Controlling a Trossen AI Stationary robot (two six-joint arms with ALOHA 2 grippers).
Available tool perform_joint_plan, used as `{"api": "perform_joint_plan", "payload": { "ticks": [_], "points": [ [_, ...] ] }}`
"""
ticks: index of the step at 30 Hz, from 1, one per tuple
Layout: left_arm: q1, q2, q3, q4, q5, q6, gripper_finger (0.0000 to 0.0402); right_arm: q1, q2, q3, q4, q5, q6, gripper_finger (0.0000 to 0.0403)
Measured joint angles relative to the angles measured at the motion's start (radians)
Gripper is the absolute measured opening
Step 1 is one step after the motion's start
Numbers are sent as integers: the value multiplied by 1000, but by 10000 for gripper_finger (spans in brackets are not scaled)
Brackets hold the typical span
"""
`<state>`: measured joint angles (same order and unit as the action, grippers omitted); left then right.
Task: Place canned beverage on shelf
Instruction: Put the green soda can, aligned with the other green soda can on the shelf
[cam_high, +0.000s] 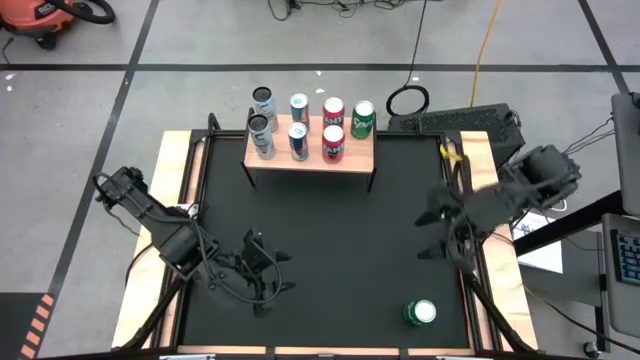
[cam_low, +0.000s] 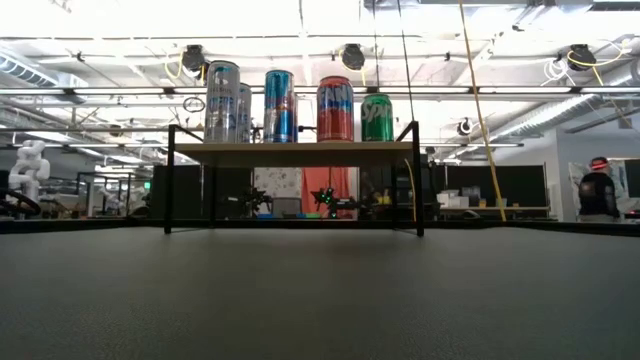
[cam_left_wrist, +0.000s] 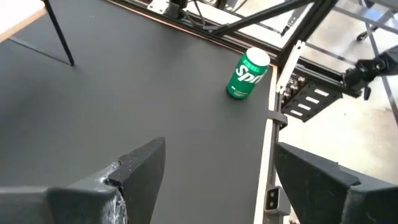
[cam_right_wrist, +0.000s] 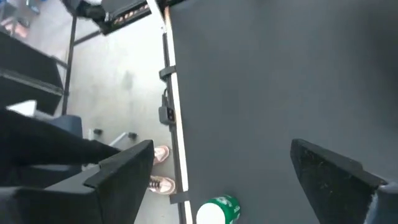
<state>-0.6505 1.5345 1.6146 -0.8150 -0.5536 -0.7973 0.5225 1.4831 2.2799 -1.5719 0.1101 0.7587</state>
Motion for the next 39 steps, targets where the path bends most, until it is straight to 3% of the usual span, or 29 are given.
{"api": "perform_joint_plan", "payload": {
  "ticks": [6,13,23,26,30,36,39],
  "points": [
    [23,0,0,21,1,-8,299,124,28,-41,0,20,46,357],
    [32,0,0,75,1,-8,299,263,32,-242,-1,23,147,357],
    [33,0,0,71,0,-7,299,418,32,-514,98,31,449,357],
    [33,0,0,72,11,-16,299,444,32,-568,112,43,610,357],
    [34,0,0,65,19,-3,299,468,32,-605,129,25,706,357],
    [36,0,0,53,-8,1,299,502,31,-669,174,179,799,357],
    [38,0,0,43,-4,1,299,508,30,-696,201,198,866,357]
  ]
}}
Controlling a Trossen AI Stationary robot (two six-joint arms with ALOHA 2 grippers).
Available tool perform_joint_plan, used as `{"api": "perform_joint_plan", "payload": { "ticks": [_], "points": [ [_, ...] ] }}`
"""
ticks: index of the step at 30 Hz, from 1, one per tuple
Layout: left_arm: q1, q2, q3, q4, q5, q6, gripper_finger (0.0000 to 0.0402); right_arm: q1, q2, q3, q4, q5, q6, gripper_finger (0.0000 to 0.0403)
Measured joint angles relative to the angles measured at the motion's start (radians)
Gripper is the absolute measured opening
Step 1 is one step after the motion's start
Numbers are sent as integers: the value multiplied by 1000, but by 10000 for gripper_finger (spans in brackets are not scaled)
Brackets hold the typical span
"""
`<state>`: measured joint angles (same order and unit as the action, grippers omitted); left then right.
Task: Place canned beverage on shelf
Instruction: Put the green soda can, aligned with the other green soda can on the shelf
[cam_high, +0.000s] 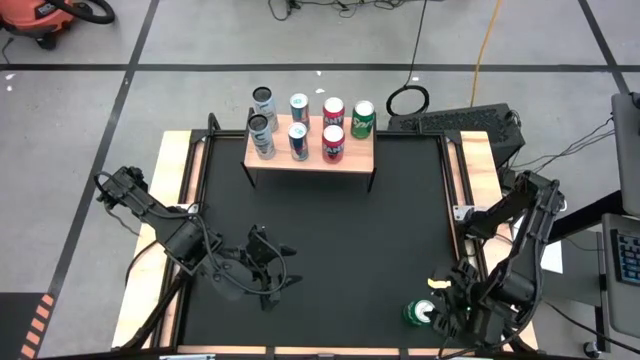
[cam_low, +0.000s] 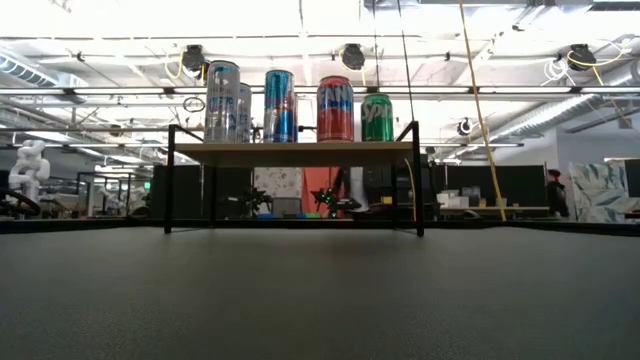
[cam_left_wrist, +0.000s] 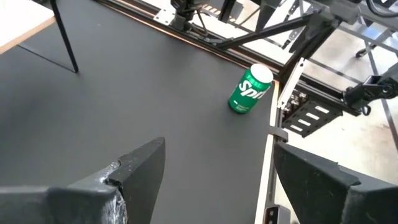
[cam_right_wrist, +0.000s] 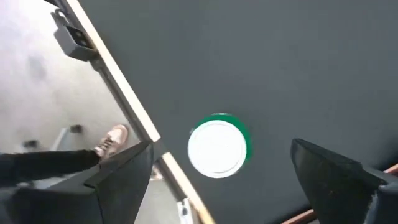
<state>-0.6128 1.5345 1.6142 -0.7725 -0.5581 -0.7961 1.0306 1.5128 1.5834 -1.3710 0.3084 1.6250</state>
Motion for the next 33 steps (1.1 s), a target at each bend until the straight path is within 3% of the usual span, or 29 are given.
{"api": "perform_joint_plan", "payload": {
  "ticks": [5,16,23,33],
  "points": [
    [-5,0,0,-11,19,0,299,6,-1,-2,45,-17,43,357],
    [-5,0,0,-33,24,-6,299,40,28,-9,101,-25,-127,358],
    [-9,0,0,-26,23,-10,299,38,29,-52,117,-25,-152,397],
    [-16,1,0,-20,24,-34,299,44,36,-59,117,1,-284,399]
  ]
}}
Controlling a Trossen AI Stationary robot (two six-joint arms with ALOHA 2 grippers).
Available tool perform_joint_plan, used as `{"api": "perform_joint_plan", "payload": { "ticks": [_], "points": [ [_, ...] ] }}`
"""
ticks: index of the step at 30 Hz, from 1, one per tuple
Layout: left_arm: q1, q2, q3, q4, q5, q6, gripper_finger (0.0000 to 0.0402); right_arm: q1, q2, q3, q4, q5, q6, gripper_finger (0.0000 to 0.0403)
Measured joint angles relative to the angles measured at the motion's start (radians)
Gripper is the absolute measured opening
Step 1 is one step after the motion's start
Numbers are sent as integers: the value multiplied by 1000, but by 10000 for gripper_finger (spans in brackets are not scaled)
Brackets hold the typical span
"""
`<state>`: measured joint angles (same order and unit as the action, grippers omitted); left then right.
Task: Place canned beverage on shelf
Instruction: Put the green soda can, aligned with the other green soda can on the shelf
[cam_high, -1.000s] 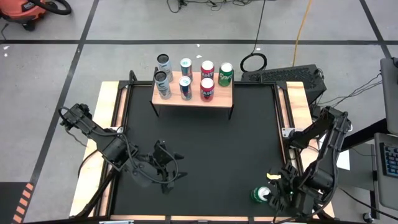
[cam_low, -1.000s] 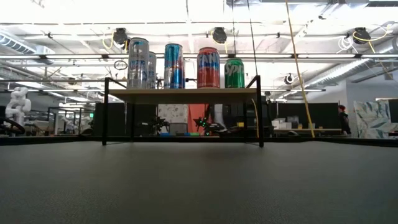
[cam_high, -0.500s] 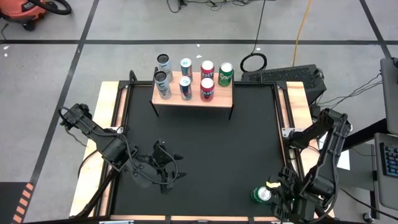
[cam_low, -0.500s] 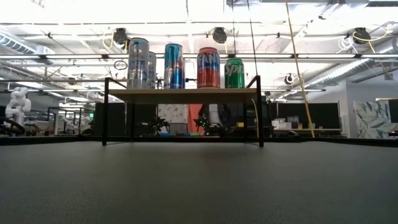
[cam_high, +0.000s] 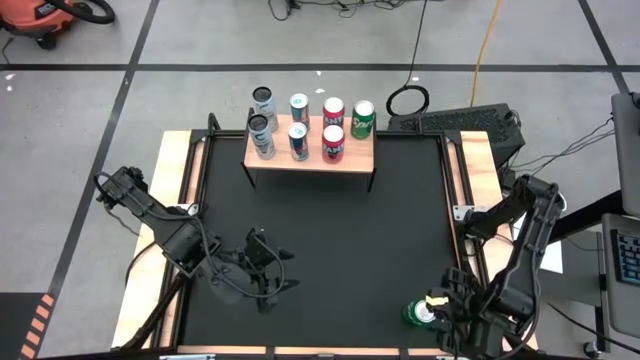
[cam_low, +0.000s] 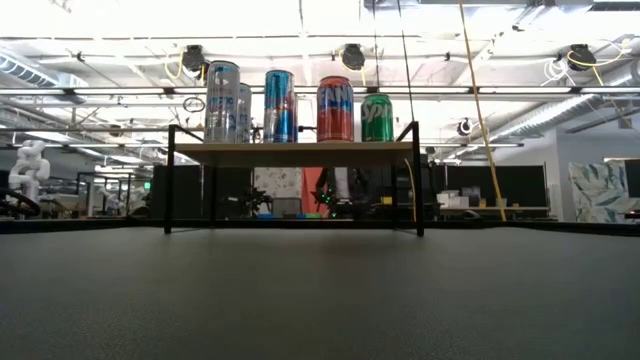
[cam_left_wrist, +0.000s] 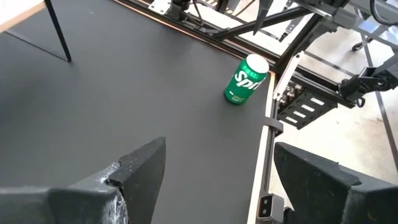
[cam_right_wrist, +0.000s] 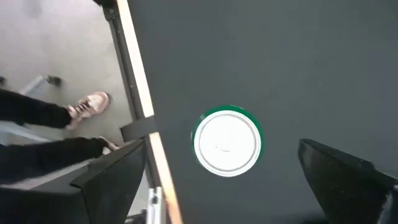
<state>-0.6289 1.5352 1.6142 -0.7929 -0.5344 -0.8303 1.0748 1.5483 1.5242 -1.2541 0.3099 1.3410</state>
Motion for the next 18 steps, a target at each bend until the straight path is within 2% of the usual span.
{"api": "perform_joint_plan", "payload": {
  "ticks": [10,13,18],
  "points": [
    [0,12,0,-9,0,6,299,-2,93,0,-9,-35,-98,400],
    [0,18,0,-10,0,6,299,-13,130,0,-11,-77,-101,400],
    [0,19,0,-10,-1,7,299,-23,169,0,-13,-78,-100,400]
  ]
}}
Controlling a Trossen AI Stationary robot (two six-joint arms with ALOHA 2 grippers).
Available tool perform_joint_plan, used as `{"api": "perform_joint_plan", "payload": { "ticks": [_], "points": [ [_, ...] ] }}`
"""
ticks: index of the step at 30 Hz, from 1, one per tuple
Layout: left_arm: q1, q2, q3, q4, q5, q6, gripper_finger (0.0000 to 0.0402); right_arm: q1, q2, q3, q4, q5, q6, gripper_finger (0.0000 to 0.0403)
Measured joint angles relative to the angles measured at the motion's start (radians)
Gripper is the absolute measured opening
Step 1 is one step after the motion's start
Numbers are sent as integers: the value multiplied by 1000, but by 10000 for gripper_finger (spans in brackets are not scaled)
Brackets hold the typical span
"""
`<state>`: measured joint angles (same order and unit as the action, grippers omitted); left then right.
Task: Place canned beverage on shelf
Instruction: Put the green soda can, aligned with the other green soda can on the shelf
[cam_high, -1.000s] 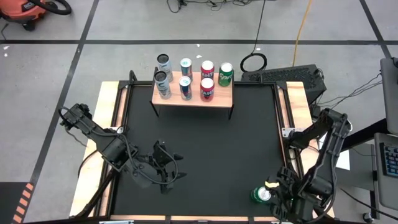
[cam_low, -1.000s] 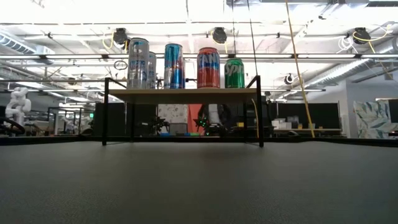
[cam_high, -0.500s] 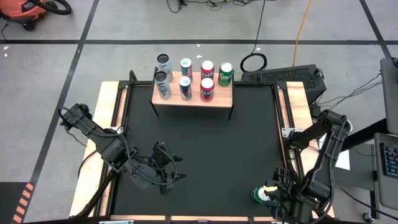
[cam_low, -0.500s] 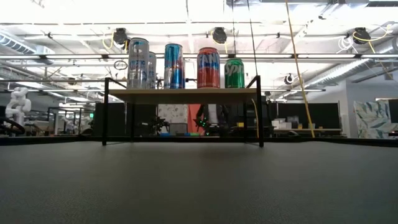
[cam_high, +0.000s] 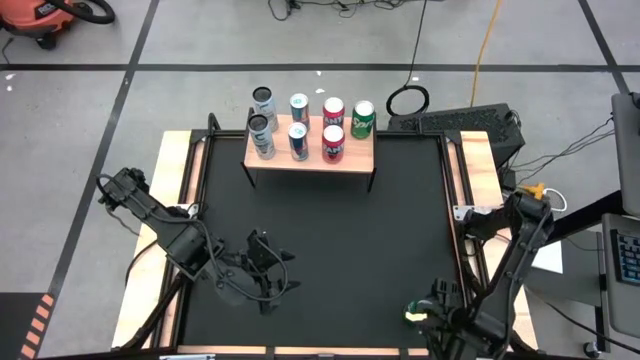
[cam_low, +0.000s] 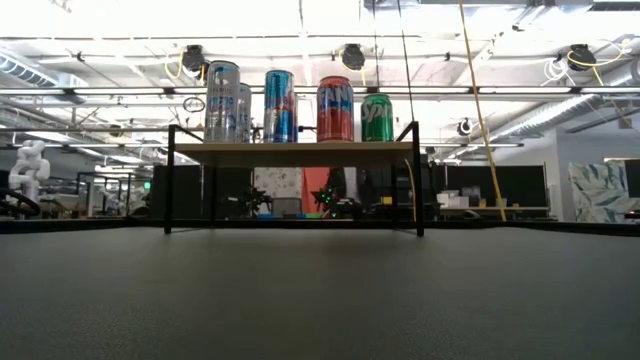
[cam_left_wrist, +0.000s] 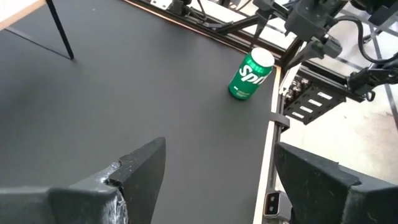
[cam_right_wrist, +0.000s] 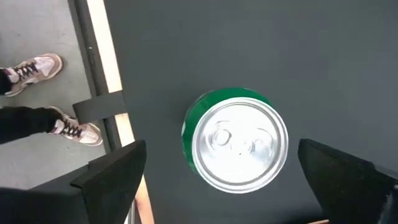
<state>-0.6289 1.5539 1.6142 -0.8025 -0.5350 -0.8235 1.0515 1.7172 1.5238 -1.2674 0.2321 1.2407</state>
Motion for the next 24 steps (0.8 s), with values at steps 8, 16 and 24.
{"api": "perform_joint_plan", "payload": {
  "ticks": [8,16,24],
  "points": [
    [0,0,0,0,0,0,299,-37,34,0,19,7,-21,397],
    [-2,0,0,0,5,-1,299,-50,57,0,55,6,-19,394],
    [-11,0,0,1,8,-2,299,-50,60,-26,84,6,12,393]
  ]
}}
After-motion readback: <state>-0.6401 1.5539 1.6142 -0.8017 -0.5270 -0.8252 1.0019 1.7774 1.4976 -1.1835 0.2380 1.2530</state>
